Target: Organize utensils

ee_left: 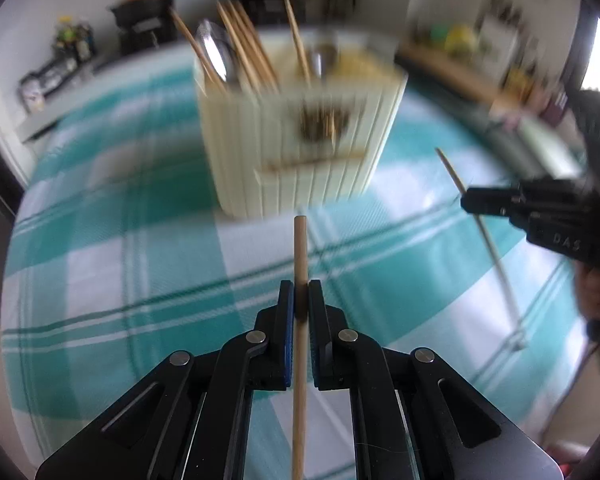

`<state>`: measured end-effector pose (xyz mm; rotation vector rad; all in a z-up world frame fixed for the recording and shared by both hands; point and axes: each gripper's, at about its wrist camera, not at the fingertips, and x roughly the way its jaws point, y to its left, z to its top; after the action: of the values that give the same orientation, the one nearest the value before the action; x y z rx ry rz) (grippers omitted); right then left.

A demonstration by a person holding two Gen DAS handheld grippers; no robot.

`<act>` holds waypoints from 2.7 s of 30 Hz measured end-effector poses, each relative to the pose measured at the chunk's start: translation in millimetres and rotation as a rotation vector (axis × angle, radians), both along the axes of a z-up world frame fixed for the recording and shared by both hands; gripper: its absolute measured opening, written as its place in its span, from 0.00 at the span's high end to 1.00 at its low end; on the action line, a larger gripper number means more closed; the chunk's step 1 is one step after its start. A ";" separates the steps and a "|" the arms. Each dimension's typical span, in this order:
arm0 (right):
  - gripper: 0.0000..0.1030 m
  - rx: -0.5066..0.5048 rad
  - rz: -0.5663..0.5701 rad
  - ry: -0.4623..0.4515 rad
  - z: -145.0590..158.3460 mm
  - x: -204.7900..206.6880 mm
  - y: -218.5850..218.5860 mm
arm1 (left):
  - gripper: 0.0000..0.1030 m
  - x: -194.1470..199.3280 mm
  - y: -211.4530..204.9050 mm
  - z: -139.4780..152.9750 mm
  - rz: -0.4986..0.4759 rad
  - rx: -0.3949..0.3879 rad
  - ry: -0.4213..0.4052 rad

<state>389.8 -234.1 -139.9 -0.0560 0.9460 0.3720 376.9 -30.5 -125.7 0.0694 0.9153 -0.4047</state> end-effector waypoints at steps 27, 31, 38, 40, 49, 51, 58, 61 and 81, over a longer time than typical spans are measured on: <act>0.94 0.064 0.009 -0.300 110.7 -92.2 -12.3 | 0.95 -81.3 62.4 100.2 0.046 -0.254 -0.243; 0.94 0.021 0.018 -0.338 126.8 -78.1 -13.6 | 0.95 -74.4 68.9 144.9 0.046 -0.297 -0.333; 0.94 0.050 0.019 -0.590 210.9 -38.1 -6.6 | 0.95 -28.1 60.5 240.3 0.089 -0.304 -0.591; 0.94 0.078 0.008 -0.665 228.5 -20.9 -2.1 | 0.95 -5.9 52.8 250.8 0.122 -0.286 -0.655; 0.94 0.143 0.010 -0.498 166.4 85.0 23.4 | 0.95 118.8 31.7 172.3 0.193 -0.281 -0.412; 0.94 0.151 0.000 -0.390 139.9 107.1 24.2 | 0.95 135.1 28.6 147.1 0.203 -0.275 -0.345; 0.92 0.105 -0.032 -0.186 71.7 155.1 33.1 | 0.90 166.0 13.9 85.7 0.196 -0.190 -0.184; 0.88 0.079 -0.058 -0.174 67.9 155.3 30.5 | 0.45 150.4 17.9 84.7 0.214 -0.172 -0.184; 0.00 0.104 -0.172 -0.584 172.9 -121.0 20.6 | 0.00 -106.5 20.8 153.9 0.423 -0.058 -0.464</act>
<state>268.8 -213.5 33.1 0.0127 0.3501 0.2237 270.4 -9.7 28.2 -0.0816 0.4405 -0.0140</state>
